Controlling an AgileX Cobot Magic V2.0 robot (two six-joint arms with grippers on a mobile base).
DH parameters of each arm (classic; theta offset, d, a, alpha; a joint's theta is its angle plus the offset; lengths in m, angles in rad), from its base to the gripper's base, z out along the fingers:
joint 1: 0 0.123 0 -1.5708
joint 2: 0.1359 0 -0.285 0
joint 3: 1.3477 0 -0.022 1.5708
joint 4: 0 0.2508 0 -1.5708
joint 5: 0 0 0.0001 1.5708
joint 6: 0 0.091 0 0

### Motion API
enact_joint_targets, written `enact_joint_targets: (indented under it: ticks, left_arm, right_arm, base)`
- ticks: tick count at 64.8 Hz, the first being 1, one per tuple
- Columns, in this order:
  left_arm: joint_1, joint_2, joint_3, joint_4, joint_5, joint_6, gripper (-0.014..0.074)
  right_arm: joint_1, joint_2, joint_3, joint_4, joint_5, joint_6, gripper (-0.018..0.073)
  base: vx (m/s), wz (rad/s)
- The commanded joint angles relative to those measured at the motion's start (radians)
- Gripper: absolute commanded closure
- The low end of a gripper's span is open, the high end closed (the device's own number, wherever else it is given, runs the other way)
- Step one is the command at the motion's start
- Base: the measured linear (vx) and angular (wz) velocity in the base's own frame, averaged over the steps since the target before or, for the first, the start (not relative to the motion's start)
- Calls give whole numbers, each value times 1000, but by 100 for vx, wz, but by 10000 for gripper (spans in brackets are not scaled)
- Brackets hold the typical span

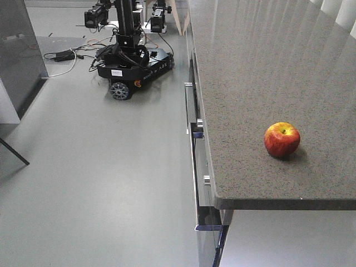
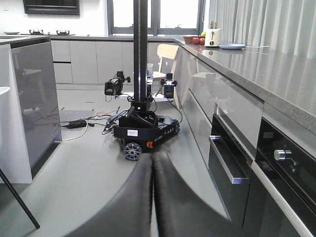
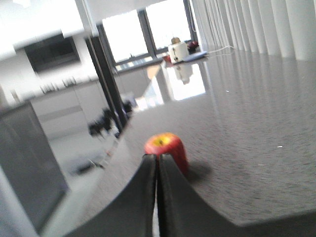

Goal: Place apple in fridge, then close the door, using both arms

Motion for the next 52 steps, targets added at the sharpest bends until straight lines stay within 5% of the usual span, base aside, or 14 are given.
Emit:
enact_joint_targets:
  ticks: [1,12,24,32,42,52]
  left_arm:
    - [3,-16,27,1,-69,-8,602]
    - [3,-16,27,1,-69,-8,602]
    - [3,-16,27,1,-69,-8,602]
    - [3,-16,27,1,-69,-8,602]
    - [3,-16,27,1,-69,-8,602]
    - [3,-16,27,1,-69,-8,602]
  right_arm:
    - [-3,-9,-5,86,-129,44,561]
    - [-3,-1,-165,40,35,30,558]
    - [-3,139,-465,-33,315,-139,468]
    - [-3,251,-627,-23,389,-231,265]
    - [-3,328,-703,-11,318,-305,-64]
    - [-3,372,-703,-9,229,-305,-169]
  base:
    - [0,0]
    - [0,0]
    - [0,0]
    - [0,0]
    - [0,0]
    - [0,0]
